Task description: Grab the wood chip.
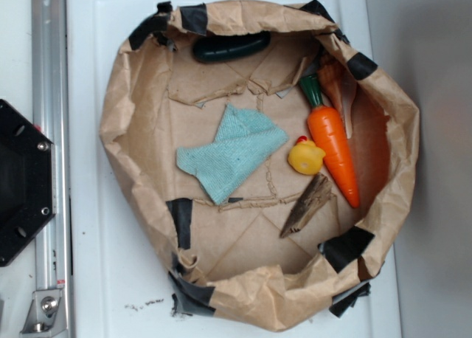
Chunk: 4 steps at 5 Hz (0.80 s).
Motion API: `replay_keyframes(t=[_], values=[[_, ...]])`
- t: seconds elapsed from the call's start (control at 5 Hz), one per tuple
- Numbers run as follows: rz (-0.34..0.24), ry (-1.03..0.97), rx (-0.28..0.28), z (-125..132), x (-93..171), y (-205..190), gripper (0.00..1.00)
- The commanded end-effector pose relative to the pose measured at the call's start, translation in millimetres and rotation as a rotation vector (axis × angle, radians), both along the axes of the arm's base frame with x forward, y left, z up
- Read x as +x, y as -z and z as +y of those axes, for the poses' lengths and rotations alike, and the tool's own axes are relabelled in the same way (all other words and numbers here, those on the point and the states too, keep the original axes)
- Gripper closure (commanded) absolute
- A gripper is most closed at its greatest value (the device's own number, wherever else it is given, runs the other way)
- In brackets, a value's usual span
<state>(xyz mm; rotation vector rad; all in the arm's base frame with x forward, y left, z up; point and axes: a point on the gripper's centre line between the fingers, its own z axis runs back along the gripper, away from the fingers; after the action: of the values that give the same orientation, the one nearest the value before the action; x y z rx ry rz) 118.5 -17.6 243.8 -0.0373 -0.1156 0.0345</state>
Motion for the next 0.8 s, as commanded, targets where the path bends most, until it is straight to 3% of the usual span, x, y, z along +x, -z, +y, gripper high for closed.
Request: replay_keyframes(t=[0.0, 0.2, 0.4, 0.6], values=[[0.000, 0.000, 0.000, 0.0, 0.0, 0.0, 0.00], [0.084, -0.248, 0.037, -16.5, 50.0, 17.0, 0.00], [0.112, -0.335, 0.015, -17.0, 90.9, 40.2, 0.00], [0.102, -0.422, 0.011, -12.5, 116.6, 71.8, 0.00]])
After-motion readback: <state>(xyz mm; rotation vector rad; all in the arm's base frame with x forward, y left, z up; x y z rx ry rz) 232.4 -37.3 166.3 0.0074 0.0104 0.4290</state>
